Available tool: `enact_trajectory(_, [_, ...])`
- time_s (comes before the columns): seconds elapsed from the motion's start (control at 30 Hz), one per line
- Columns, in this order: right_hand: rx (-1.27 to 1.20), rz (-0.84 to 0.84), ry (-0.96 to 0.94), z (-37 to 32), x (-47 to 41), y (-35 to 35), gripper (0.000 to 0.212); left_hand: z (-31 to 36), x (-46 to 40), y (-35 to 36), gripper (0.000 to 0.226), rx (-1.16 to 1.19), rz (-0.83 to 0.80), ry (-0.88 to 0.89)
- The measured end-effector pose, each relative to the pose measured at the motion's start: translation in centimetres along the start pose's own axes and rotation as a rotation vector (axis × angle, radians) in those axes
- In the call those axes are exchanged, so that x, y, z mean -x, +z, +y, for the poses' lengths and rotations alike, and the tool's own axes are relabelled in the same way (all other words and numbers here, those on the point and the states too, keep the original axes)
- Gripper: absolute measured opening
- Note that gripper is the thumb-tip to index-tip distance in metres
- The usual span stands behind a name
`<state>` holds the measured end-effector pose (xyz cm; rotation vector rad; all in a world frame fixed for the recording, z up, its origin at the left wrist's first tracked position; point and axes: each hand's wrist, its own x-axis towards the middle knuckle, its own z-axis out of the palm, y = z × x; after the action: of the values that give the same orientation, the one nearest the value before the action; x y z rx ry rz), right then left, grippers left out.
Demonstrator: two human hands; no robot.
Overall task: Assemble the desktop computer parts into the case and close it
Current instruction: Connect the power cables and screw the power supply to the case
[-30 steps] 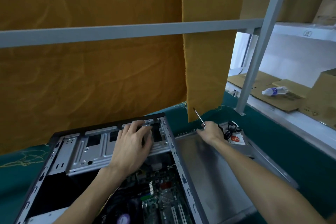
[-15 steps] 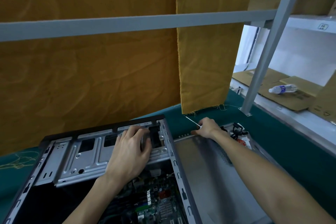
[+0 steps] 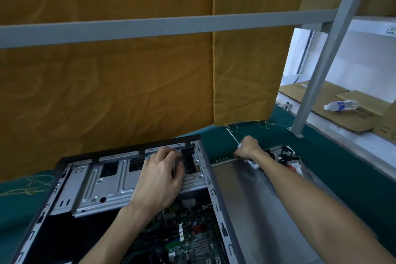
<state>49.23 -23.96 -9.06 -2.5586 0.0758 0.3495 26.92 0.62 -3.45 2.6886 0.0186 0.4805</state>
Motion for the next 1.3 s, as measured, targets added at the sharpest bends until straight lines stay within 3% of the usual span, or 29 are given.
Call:
enact_trajectory(0.33, [-0.403, 0.160, 0.000, 2.4, 1.0, -0.9, 0.006, 0.1, 0.0, -0.1, 0.028, 0.006, 0.002, 0.001])
enact_trajectory(0.47, [-0.472, 0.048, -0.013, 3.0, 2.4, -1.3, 0.007, 0.0, 0.1, -0.2, 0.028, 0.006, -0.009, -0.001])
enact_trajectory(0.83, [-0.266, -0.111, -0.064, 6.5, 6.9, 1.1, 0.006, 0.3, 0.2, -0.3, 0.029, 0.002, -0.027, -0.024])
enact_trajectory(0.97, [-0.300, -0.141, -0.070, 6.8, 6.9, 0.9, 0.014, 0.3, 0.3, -0.4, 0.029, -0.003, -0.037, -0.024])
enact_trajectory(1.17, [-0.371, -0.027, -0.041, 5.9, 5.1, -0.5, 0.008, 0.3, 0.2, -0.3, 0.029, 0.001, -0.032, -0.022])
enact_trajectory(1.3, [-0.227, 0.096, -0.036, 4.4, 3.0, -1.0, 0.012, 0.1, 0.1, -0.2, 0.028, 0.006, -0.019, -0.020])
